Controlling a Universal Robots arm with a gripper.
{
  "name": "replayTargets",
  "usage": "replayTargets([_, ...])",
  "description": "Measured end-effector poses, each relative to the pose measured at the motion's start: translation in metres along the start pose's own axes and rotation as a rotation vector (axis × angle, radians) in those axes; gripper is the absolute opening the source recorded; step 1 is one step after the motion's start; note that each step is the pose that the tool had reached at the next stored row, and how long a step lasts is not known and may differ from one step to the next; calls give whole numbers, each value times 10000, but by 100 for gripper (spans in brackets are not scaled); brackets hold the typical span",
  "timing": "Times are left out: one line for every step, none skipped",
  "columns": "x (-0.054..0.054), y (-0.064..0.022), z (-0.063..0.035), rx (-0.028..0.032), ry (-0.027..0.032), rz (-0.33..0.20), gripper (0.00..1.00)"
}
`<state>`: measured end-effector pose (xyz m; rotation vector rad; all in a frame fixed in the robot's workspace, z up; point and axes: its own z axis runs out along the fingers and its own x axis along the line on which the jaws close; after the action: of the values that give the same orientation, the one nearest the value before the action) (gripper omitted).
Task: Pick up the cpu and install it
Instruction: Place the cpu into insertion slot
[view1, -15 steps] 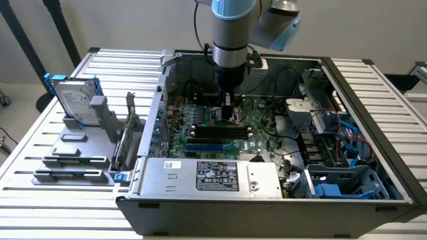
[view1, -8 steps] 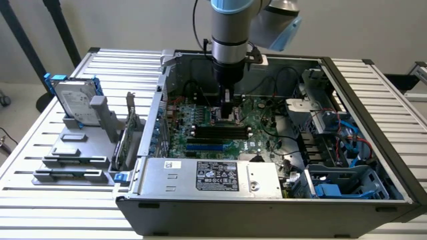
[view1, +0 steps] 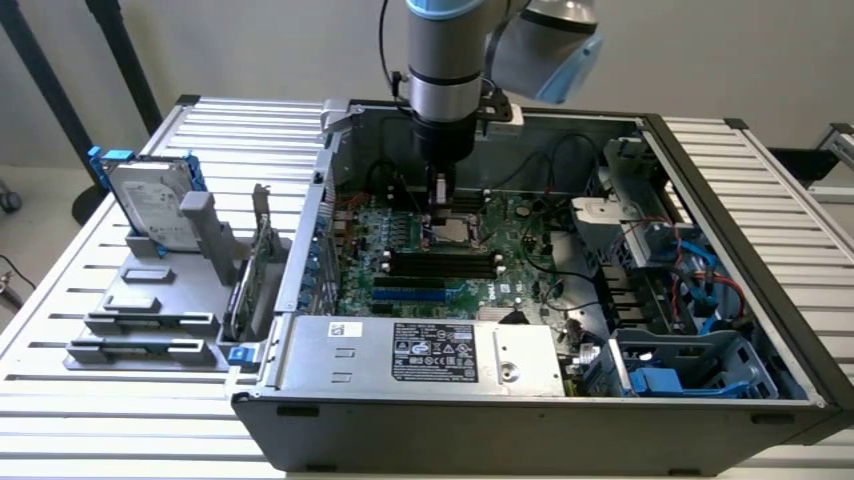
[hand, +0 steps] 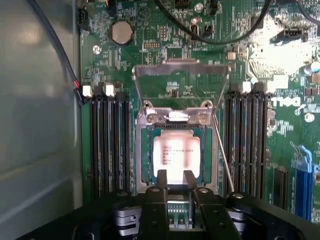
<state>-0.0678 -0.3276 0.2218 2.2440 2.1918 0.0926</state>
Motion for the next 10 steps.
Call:
replayTargets([-1,-36,-3,-1,1,-1,24])
replayTargets([-2,-77,-6,0,1,-2,18])
replayTargets([-2,-110,-9,1,1,-3,18])
replayTargets([-3,-133,-14,3,1,-3,12])
replayTargets([-3,-152,-19,5,0,-3,11])
replayTargets([-3,-164,-23,6,-1,-3,11])
replayTargets([-3,-167,-23,7,-1,-7,11])
replayTargets([-3,-168,-23,7,-3,-10,11])
replayTargets([-3,-168,-23,6,-3,-10,11])
replayTargets([-3,-168,-23,6,-3,-10,11])
